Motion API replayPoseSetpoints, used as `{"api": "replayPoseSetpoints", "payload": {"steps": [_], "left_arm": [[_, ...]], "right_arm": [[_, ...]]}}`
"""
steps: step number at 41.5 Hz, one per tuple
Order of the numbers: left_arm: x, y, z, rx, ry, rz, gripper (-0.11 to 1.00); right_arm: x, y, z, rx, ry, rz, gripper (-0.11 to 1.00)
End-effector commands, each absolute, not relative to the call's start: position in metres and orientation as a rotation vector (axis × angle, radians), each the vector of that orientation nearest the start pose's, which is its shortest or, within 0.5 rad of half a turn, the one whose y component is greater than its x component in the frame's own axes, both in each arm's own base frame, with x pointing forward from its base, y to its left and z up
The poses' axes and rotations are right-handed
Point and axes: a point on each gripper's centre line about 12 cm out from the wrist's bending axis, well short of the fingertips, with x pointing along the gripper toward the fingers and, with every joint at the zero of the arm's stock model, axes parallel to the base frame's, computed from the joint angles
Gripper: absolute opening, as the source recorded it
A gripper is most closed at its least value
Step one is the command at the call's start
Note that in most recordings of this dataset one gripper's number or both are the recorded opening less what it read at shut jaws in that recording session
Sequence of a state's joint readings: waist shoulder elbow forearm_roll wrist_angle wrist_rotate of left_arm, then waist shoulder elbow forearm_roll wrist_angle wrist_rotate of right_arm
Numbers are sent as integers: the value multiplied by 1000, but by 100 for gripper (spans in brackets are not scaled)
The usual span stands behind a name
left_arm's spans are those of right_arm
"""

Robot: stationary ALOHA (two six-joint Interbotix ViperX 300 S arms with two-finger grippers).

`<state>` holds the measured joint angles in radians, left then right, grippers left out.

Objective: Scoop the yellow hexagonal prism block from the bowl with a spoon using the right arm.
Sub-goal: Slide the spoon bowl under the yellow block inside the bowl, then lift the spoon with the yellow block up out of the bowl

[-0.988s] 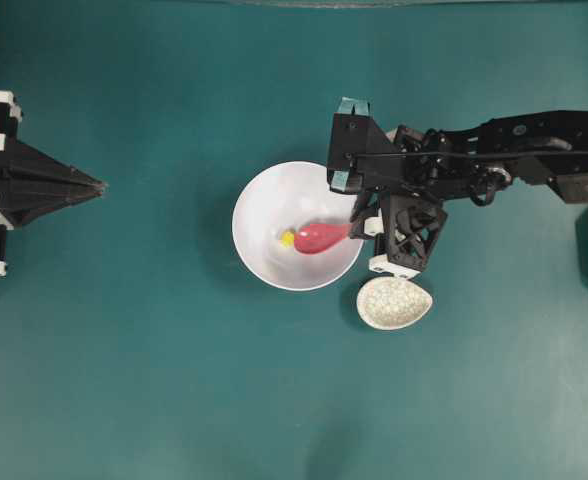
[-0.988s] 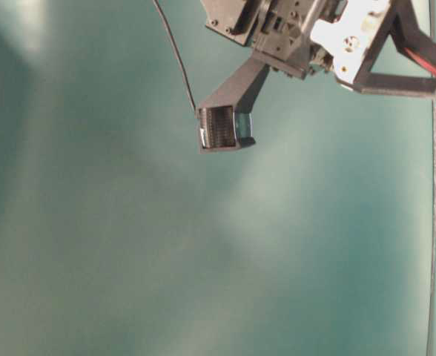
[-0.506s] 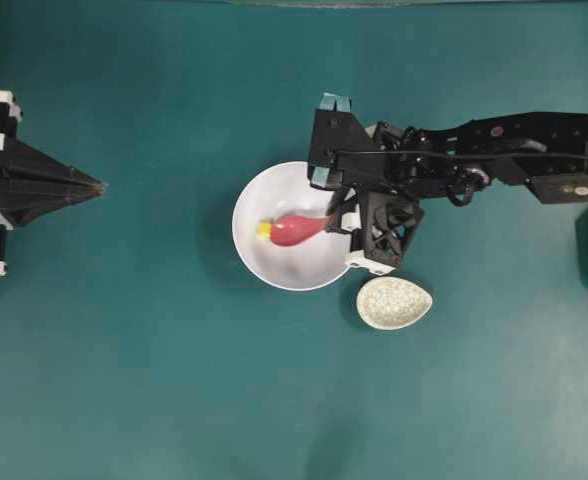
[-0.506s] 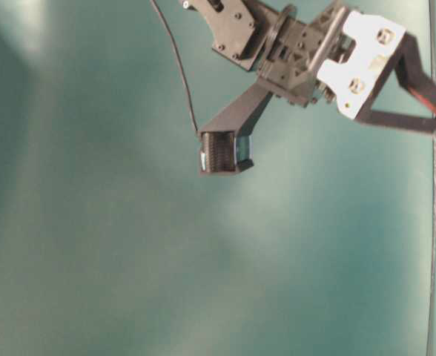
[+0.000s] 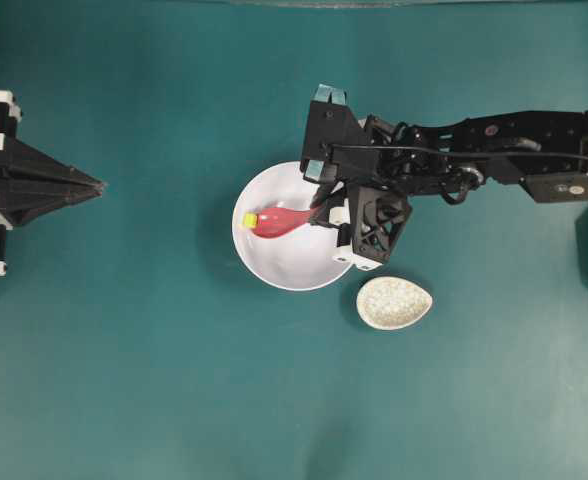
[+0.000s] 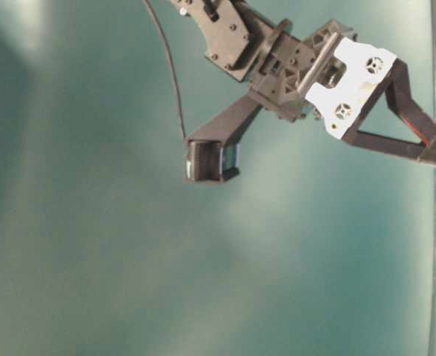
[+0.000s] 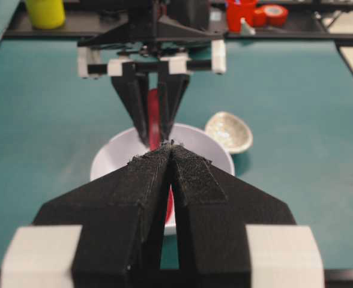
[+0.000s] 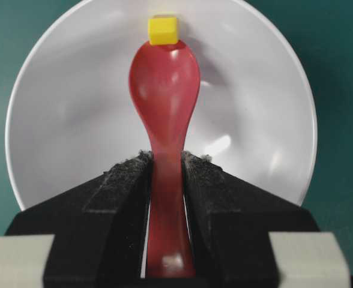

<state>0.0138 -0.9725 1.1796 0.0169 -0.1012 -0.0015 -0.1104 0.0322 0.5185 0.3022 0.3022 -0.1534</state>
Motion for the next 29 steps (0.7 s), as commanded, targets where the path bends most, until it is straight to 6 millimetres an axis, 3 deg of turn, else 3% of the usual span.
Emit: {"api": "replayPoseSetpoints", "payload": {"steps": [1,17,29], "left_arm": [[199,3,281,18,77,12,0],[199,3,282,16,75,13,0],[199,3,282,15,75,13,0]], "right_arm": [[407,-36,196,209,781,-80,24],[402,-37,205,200,712,-95,24],[388,-34,214,196,644,-103,24]]}}
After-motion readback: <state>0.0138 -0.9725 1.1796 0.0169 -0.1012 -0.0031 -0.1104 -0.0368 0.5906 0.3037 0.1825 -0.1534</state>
